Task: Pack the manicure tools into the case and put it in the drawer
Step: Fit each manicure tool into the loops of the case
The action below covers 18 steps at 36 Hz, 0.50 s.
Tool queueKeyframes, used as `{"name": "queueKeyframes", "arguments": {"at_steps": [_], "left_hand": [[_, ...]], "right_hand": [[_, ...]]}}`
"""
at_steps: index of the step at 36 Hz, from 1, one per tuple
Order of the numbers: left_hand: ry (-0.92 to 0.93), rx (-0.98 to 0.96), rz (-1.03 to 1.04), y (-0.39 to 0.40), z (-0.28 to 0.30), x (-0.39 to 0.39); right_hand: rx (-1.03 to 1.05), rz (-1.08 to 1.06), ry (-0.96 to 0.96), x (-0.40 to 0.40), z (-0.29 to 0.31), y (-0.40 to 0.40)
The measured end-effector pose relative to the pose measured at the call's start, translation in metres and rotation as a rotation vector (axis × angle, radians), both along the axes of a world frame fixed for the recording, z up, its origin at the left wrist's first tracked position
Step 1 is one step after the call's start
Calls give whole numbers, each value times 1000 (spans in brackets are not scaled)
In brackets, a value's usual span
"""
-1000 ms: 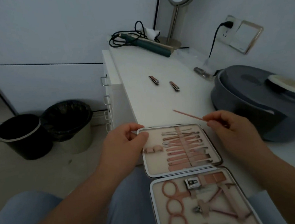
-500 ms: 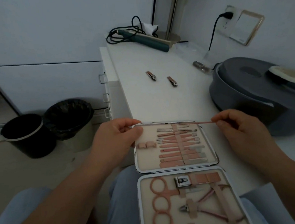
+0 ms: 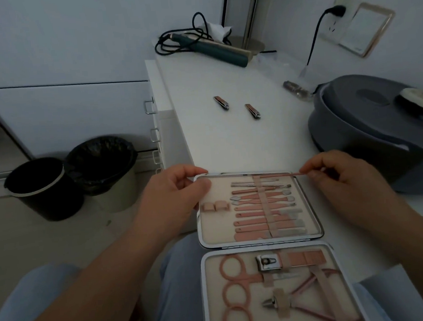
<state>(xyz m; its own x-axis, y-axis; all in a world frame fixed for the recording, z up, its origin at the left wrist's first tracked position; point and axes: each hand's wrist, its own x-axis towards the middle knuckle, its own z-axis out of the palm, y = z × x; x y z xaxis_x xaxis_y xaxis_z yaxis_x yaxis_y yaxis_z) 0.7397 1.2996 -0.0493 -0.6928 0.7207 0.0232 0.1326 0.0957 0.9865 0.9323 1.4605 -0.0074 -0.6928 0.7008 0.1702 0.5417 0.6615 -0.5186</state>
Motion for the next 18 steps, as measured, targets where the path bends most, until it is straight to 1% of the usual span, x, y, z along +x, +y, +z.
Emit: {"name": "queueKeyframes", "arguments": {"at_steps": [5, 7, 10, 14, 18], "left_hand": [[12, -14, -9, 1, 0, -1], [36, -24, -13, 1, 0, -2], [129, -53, -12, 1, 2, -3], [268, -120, -28, 0, 8, -5], [318, -159, -43, 1, 10, -5]], "right_hand": [[-37, 59, -52, -4, 5, 0], [-16, 85, -62, -7, 6, 0], [63, 128, -127, -11, 12, 0], [211, 204, -327, -18, 23, 2], [337, 277, -446, -25, 32, 1]]}}
